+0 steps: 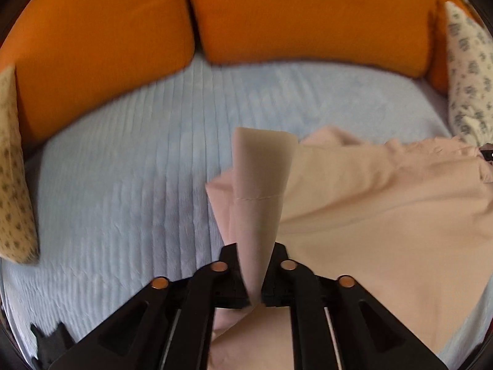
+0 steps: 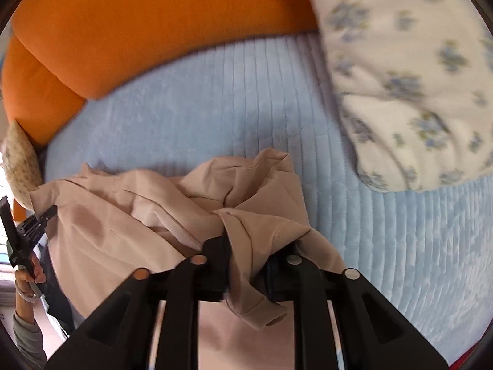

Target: Fold large clothes

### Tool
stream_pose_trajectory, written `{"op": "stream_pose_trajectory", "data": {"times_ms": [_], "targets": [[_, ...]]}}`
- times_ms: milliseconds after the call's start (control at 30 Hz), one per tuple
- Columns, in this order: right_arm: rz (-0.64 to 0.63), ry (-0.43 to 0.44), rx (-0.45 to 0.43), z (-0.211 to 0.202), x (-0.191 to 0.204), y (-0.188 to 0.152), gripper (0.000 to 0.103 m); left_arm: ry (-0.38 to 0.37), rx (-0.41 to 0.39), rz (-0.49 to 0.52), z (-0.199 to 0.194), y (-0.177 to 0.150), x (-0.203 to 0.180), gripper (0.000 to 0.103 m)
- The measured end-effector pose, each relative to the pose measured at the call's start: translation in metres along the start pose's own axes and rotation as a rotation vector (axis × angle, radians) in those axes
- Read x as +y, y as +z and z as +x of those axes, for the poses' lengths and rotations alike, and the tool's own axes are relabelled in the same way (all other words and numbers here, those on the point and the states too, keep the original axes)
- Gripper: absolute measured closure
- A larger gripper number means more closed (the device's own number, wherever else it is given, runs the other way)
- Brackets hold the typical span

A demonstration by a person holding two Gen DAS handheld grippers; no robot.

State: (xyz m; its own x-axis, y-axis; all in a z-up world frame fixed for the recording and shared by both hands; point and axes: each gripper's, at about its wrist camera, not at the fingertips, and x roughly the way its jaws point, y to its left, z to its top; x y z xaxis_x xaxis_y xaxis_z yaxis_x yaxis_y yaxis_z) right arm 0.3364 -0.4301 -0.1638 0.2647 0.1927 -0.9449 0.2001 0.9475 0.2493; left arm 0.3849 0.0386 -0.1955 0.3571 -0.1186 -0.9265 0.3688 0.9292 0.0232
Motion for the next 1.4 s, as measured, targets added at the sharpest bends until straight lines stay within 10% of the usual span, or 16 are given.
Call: {"op": "stream_pose_trajectory", "data": {"times_ms": [233,300,367,433,567,800,900,1000,1400], "targets": [[-0.021,0.065,-0.006,-0.018,0.004,0.019,0.072,0.046,-0.062,-0.077,-0.016,-0.004,0.028,0.072],[-0.003,0.108,0.032,-0.022,0.001,0.023,0.052,0.068,-0.068,-0.071,-0.022,-0.001,0.032,0.072],[0.018,0.154,0.054,-0.026,-0.003,0.024,0.010,0.122,-0.087,-0.056,-0.029,0.003,0.032,0.073],[0.052,0.157,0.026,-0.037,-0.009,0.027,0.004,0.138,-0.099,-0.078,-0.036,0.007,0.036,0.073],[0.054,-0.018,-0.108,-0.074,-0.019,0.029,0.005,0.092,-0.152,-0.113,-0.064,0.008,0.036,0.075],[-0.381,-0.135,-0.247,-0.085,0.053,-0.049,0.008,-0.090,-0.222,0.084,-0.101,-0.011,-0.046,0.073],[-0.472,-0.119,-0.253,-0.054,0.085,-0.083,0.034,-0.117,-0.193,0.174,-0.088,-0.023,-0.092,0.071],[-0.474,-0.160,-0.220,-0.016,0.101,-0.092,0.053,-0.086,-0.112,0.227,-0.055,-0.028,-0.120,0.071],[-0.246,-0.304,-0.237,0.025,0.041,-0.034,0.053,-0.043,-0.068,-0.046,0.010,0.018,-0.066,0.074]]}}
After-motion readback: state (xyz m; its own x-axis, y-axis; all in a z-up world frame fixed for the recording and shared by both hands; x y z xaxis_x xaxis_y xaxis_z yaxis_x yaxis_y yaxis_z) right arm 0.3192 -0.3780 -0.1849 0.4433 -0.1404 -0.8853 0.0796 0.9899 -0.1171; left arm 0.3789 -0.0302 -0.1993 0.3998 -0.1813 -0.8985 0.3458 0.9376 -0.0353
